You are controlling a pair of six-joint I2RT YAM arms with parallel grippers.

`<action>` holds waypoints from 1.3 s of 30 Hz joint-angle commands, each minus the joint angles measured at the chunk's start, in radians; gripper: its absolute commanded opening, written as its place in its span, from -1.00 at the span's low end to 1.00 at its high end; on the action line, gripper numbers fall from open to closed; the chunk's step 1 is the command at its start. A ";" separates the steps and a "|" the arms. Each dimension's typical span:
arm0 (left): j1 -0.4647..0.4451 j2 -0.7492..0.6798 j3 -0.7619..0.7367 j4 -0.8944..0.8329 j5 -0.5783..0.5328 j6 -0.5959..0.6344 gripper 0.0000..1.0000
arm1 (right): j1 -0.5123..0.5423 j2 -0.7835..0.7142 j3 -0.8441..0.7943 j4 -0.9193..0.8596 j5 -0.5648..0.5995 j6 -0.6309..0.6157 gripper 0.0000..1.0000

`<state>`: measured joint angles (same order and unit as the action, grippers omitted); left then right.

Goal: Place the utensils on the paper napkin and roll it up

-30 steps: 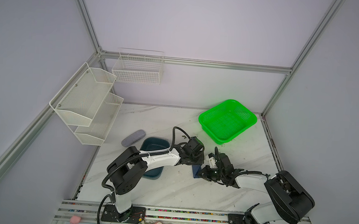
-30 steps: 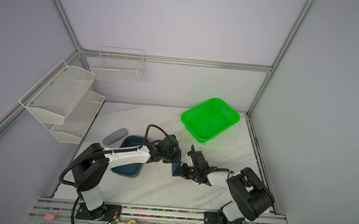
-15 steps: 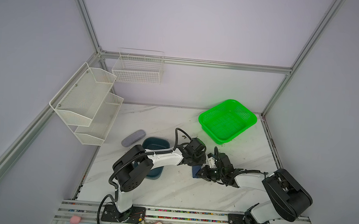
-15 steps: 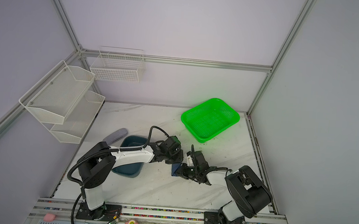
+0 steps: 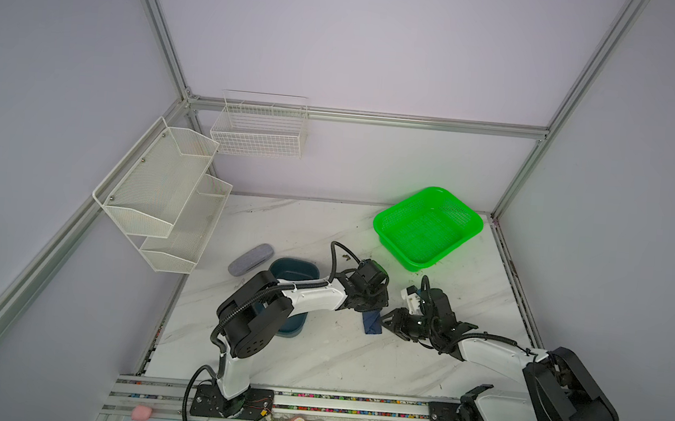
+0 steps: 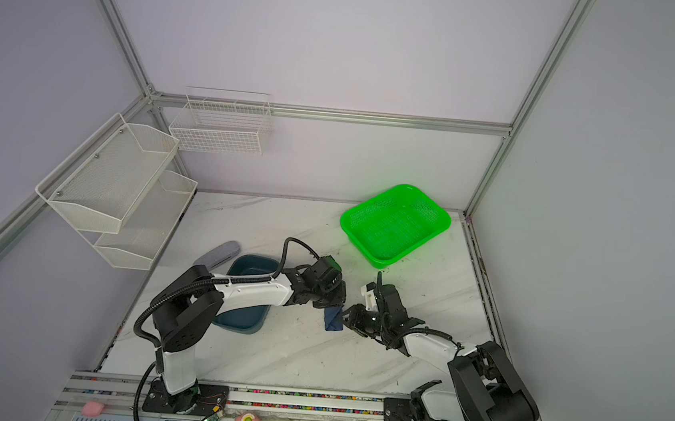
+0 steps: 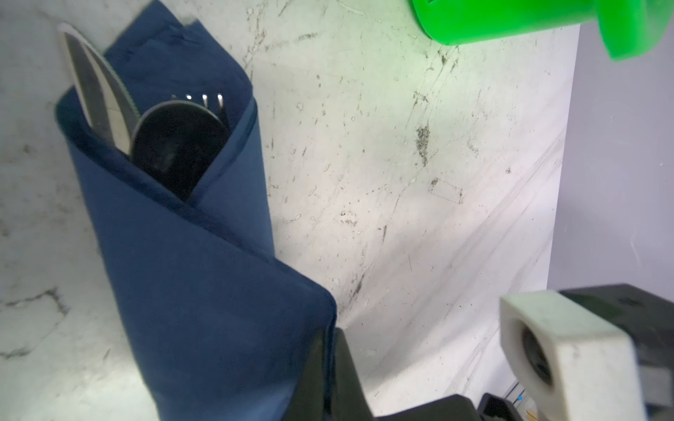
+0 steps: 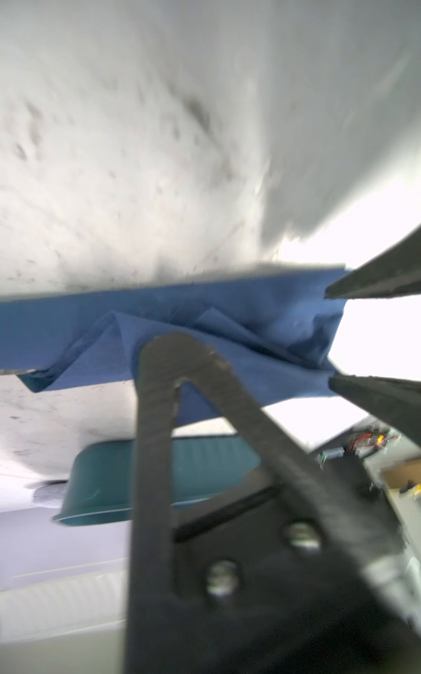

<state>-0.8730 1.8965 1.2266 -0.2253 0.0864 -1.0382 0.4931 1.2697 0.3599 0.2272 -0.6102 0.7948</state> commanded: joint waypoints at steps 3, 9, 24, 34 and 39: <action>-0.006 0.001 0.080 0.025 -0.008 -0.019 -0.88 | -0.011 -0.087 -0.044 0.018 -0.035 0.018 0.15; -0.009 0.006 0.087 0.036 -0.005 -0.026 -0.88 | -0.011 -0.057 -0.032 0.080 -0.074 -0.023 0.95; -0.011 0.024 0.071 0.095 0.026 -0.042 -0.87 | 0.006 0.063 -0.016 0.168 0.063 -0.015 0.85; -0.011 0.026 0.074 0.098 0.037 -0.039 -0.87 | 0.055 0.206 -0.004 0.213 0.128 -0.026 0.47; -0.012 0.029 0.076 0.092 0.039 -0.039 -0.87 | 0.056 0.209 -0.003 0.193 0.160 -0.032 0.38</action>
<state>-0.8715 1.9247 1.2266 -0.1467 0.0933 -1.0813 0.5503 1.4479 0.3691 0.4816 -0.5426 0.7570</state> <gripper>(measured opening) 0.065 0.694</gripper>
